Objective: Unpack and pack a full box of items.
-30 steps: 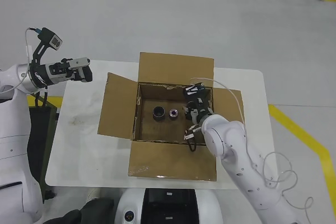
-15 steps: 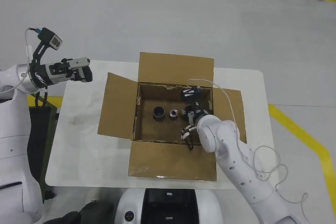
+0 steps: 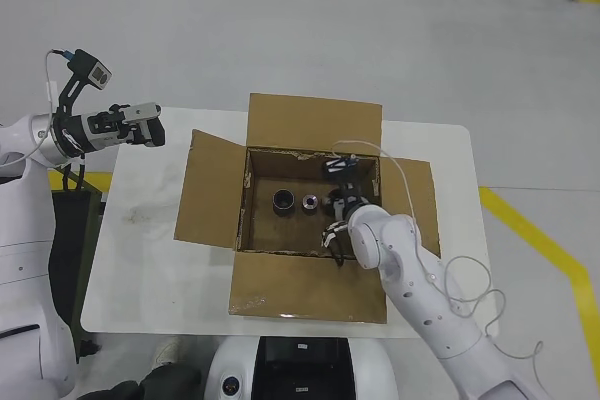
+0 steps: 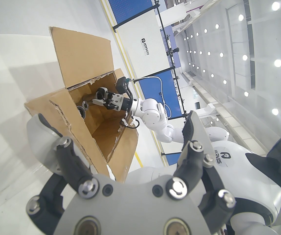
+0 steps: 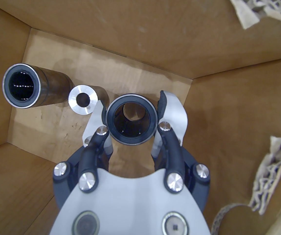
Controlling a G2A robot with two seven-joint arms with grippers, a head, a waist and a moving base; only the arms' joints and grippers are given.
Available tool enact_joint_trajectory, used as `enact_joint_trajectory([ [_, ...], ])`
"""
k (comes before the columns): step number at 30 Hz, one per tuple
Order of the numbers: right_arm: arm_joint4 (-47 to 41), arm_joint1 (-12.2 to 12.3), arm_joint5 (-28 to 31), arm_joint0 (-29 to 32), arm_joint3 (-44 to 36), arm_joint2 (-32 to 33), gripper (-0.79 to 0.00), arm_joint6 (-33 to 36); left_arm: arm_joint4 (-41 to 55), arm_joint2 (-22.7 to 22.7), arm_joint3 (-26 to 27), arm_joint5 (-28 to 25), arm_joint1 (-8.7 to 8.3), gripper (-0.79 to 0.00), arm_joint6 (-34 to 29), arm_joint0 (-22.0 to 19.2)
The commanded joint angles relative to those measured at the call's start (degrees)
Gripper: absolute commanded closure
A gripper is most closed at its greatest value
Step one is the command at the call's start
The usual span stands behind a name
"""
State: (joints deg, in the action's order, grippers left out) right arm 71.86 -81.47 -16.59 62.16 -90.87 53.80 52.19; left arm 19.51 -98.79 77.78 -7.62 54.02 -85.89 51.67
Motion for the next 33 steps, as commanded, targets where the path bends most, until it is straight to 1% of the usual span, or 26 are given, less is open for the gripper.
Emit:
enact_joint_trajectory([
  [1,-0.15,-0.10,0.07,0.04,0.22,0.01,-0.308,-0.08,0.00,0.00,0.00,0.00,0.00,-0.785,0.00,0.00],
  [6,-0.15,-0.34,0.40,0.02,0.93,-0.04,-0.326,-0.22,0.00,0.00,0.00,0.00,0.00,-0.785,0.00,0.00],
  [9,-0.35,-0.48,0.46,-0.04,1.21,0.10,-0.372,-0.31,0.00,0.00,0.00,0.00,0.00,-0.785,0.00,0.00],
  [12,-0.30,-0.58,0.64,-0.05,1.38,0.28,-0.394,-0.37,0.00,0.00,0.00,0.00,0.00,-0.785,0.00,0.00],
  [13,-0.27,-0.60,0.71,-0.04,1.36,0.38,-0.425,-0.33,0.00,0.00,0.00,0.00,0.00,-0.785,0.00,0.00],
  [14,-0.22,-0.61,0.79,-0.01,1.29,0.47,-0.483,-0.26,0.00,0.00,0.00,0.00,0.00,-0.785,0.00,0.00],
  [16,-0.06,-0.64,0.90,0.13,0.96,0.62,-0.548,-0.15,0.00,0.00,0.00,0.00,0.00,-0.785,0.00,0.00],
  [18,0.12,-0.65,1.16,0.32,0.37,0.73,-0.539,0.00,0.00,0.00,0.00,0.00,0.00,-0.785,0.00,0.00],
  [24,1.56,-0.57,1.78,1.41,-3.25,1.11,-0.557,0.27,0.00,0.00,0.00,0.00,0.00,-0.785,0.00,0.00],
  [30,3.34,-0.39,2.56,3.18,-9.31,1.63,-0.560,0.65,0.00,0.00,0.00,0.00,0.00,-0.785,0.00,0.00],
  [33,2.11,-0.32,3.98,4.32,-12.96,2.07,-0.563,0.30,0.00,0.00,0.00,0.00,0.00,-0.785,0.00,0.00],
])
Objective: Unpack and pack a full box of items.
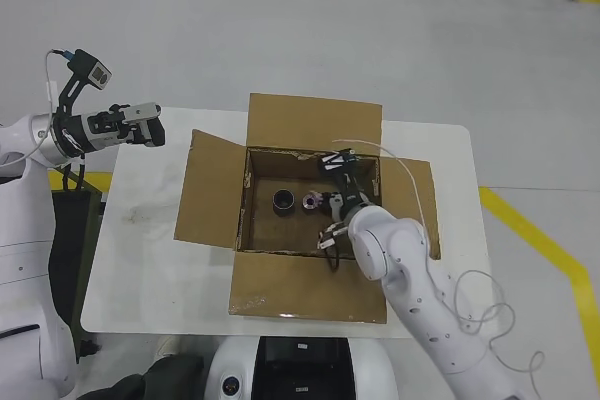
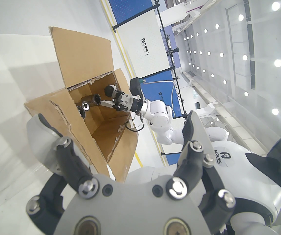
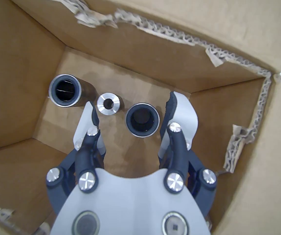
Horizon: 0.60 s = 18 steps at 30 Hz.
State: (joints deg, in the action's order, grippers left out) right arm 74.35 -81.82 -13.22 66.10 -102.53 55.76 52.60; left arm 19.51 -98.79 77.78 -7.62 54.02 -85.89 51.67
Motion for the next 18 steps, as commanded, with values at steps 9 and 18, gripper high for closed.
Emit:
enact_joint_trajectory([
  [9,-10.59,0.50,5.79,4.49,-8.85,4.51,-0.551,-1.14,0.00,0.00,0.00,0.00,0.00,-0.785,0.00,0.00],
  [18,-28.92,1.44,12.62,10.70,-12.12,14.09,-0.566,-4.66,0.00,0.00,0.00,0.00,0.00,-0.785,0.00,0.00],
])
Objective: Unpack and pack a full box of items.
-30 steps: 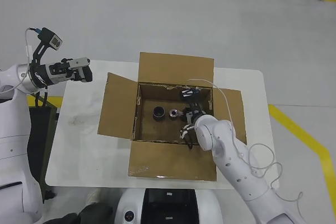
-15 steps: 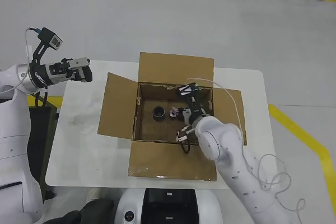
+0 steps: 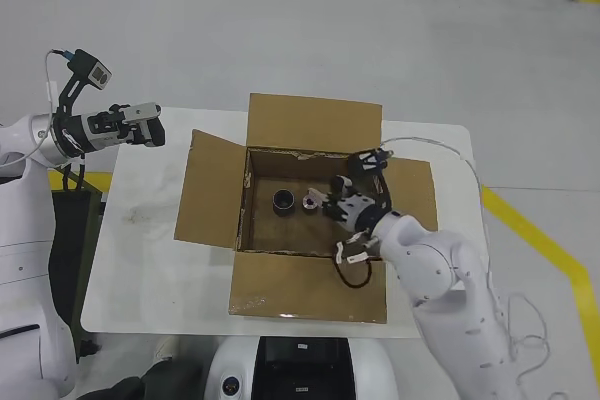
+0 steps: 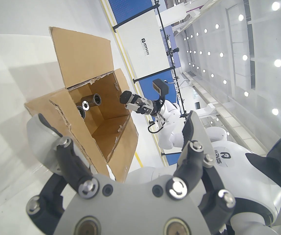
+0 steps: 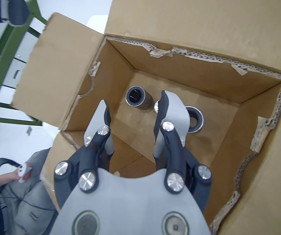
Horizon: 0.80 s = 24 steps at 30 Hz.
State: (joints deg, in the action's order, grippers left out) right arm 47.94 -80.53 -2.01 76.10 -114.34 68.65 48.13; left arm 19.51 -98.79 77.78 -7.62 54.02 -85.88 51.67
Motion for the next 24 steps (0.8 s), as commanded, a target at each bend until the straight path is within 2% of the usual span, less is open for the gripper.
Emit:
enact_joint_trajectory([
  [1,-3.17,0.35,2.13,1.28,-0.54,2.50,-0.625,-0.39,0.00,0.00,0.00,0.00,0.00,-0.785,0.00,0.00],
  [3,-3.99,0.71,3.21,2.61,-1.56,4.32,-0.773,-0.51,0.00,0.00,0.00,0.00,0.00,-0.785,0.00,0.00],
  [4,-5.03,0.85,3.70,3.30,-1.98,5.28,-0.785,-0.77,0.00,0.00,0.00,0.00,0.00,-0.785,0.00,0.00],
  [16,-16.30,2.54,8.81,11.33,-5.46,17.44,-0.785,-3.39,0.00,0.00,0.00,0.00,0.00,-0.785,0.00,0.00],
  [24,-20.34,3.61,9.71,14.70,-4.93,25.03,-0.785,-3.51,0.00,0.00,0.00,0.00,0.00,-0.785,0.00,0.00],
])
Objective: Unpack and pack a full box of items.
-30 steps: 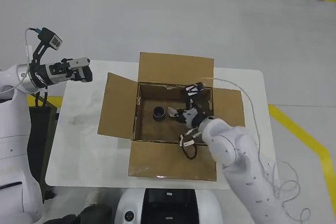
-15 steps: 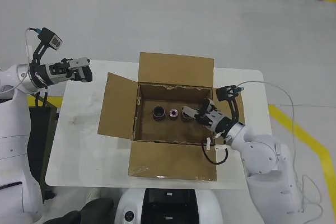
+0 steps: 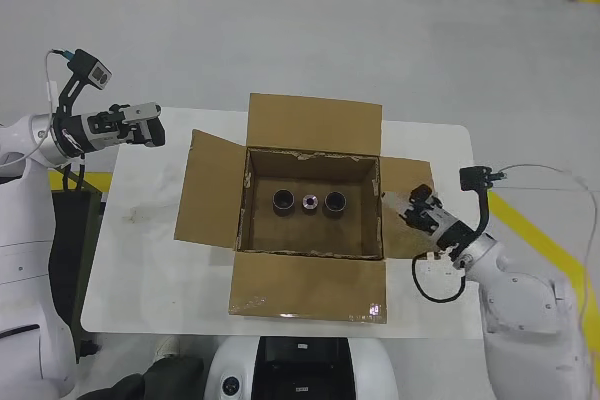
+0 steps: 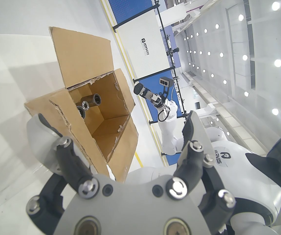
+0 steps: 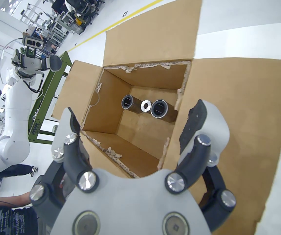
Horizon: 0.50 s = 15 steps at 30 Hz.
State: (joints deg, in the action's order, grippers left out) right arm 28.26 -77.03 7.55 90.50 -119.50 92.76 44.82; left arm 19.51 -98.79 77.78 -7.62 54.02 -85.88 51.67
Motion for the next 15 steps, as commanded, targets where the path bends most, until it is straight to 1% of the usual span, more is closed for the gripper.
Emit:
enact_joint_trajectory([
  [1,-1.21,0.22,0.34,0.59,0.41,1.64,-0.785,-0.30,0.00,0.00,0.00,0.00,0.00,-0.785,0.00,0.00],
  [7,-4.16,0.82,0.16,2.12,2.87,5.86,-0.785,-1.34,0.00,0.00,0.00,0.00,0.00,-0.785,0.00,0.00],
  [15,-5.04,1.51,-1.60,3.46,7.46,8.67,-0.785,-2.12,0.00,0.00,0.00,0.00,0.00,-0.785,0.00,0.00],
])
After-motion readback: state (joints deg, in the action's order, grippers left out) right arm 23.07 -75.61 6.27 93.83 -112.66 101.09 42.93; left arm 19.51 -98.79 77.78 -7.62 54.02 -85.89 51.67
